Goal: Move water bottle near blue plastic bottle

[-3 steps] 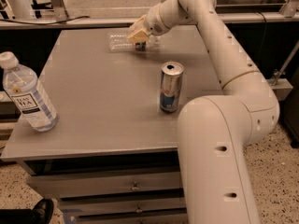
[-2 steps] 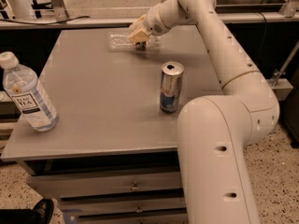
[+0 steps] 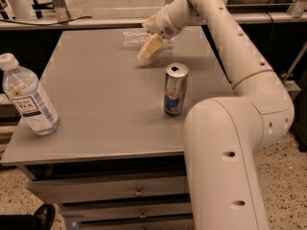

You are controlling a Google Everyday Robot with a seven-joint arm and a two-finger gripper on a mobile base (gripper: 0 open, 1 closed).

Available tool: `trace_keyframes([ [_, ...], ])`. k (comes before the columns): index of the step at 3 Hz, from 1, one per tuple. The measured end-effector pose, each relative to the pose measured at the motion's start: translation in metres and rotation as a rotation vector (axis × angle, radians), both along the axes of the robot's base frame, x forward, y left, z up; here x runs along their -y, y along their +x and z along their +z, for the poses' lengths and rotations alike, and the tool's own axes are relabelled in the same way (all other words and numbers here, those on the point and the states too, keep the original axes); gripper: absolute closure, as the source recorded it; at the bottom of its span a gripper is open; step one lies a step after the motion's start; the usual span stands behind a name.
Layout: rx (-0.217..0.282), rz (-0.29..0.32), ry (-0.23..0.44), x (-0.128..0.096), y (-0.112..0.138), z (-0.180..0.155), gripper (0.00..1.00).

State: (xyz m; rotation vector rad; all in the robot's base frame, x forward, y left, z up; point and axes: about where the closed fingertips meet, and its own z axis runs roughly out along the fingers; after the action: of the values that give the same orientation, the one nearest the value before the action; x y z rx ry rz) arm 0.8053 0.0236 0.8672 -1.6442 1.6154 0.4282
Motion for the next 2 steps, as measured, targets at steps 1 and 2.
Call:
trace_keyframes([
  [1, -0.003, 0.022, -0.028, 0.0037, -0.0053, -0.0026, 0.0],
  [2, -0.006, 0.035, -0.046, 0.0052, -0.0068, -0.0061, 0.0],
])
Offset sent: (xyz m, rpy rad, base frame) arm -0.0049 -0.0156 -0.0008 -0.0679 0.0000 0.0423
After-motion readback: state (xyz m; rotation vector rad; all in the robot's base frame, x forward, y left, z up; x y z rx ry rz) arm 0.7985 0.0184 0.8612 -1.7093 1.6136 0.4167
